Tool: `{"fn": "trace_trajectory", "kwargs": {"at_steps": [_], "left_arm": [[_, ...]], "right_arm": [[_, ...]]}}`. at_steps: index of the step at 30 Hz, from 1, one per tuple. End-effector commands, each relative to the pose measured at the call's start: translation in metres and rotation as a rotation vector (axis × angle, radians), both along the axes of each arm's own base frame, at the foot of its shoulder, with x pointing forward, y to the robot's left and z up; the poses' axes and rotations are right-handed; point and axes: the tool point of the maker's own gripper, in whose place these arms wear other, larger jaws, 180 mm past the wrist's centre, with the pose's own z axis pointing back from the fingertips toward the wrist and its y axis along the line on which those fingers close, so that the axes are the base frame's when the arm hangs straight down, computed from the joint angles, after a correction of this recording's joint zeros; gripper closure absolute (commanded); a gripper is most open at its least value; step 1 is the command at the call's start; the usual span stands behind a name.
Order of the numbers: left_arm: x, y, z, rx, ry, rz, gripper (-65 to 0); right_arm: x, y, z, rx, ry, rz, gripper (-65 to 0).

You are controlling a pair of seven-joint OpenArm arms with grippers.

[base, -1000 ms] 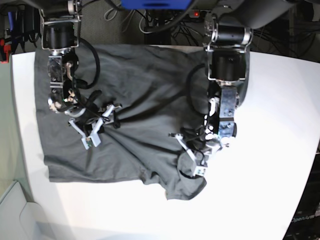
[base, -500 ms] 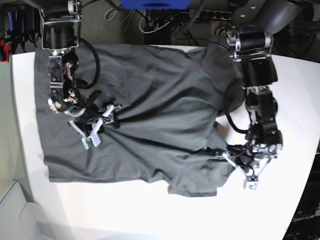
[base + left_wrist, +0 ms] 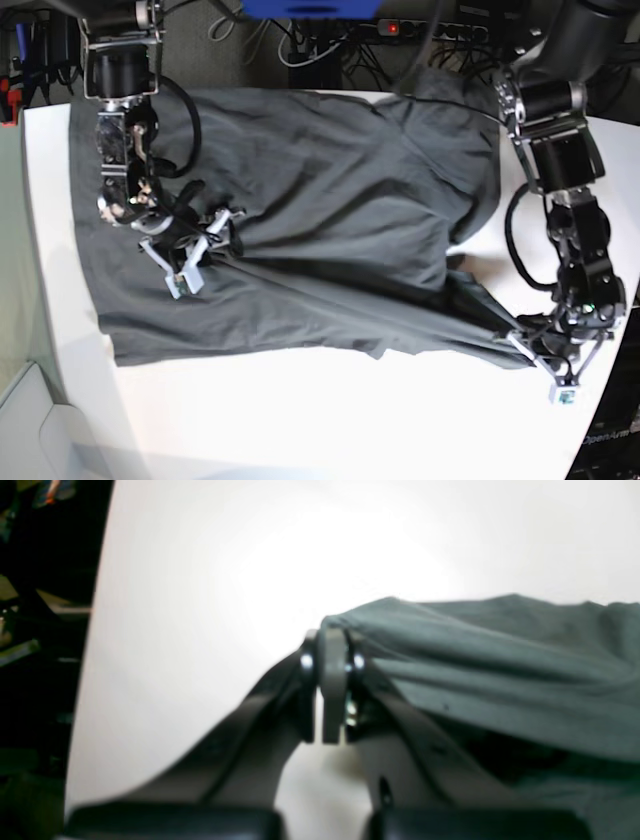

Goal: Layout the t-shirt on the table in an organized manner, then fold the t-shirt properly
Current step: 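Pull the hem away from the right gripper with the left gripper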

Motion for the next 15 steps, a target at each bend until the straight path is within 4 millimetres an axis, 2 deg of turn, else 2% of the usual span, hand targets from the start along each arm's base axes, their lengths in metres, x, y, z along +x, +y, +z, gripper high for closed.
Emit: {"fn": "trace_trajectory", "kwargs": {"at_steps": [1,11,15], "left_arm": [[0.013,0.016,0.036,0.042,-0.090,0.033,-0.1],[0.032,0.017,0.080,0.052,-0.180,0.041,-0.1],[0.035,0.027,0.096,0.066,-0.210,0.055,-0.3]], "right_arm": [[-0.004,-0.010,-0.006,-0.048,0.039,-0.003,-33.1],[-0.007,-0.010,-0.009,-0.048,0.047,-0.003,-33.1],[-0.007,-0.010,-0.009,-0.047,0.046,-0.004,-33.1]]}}
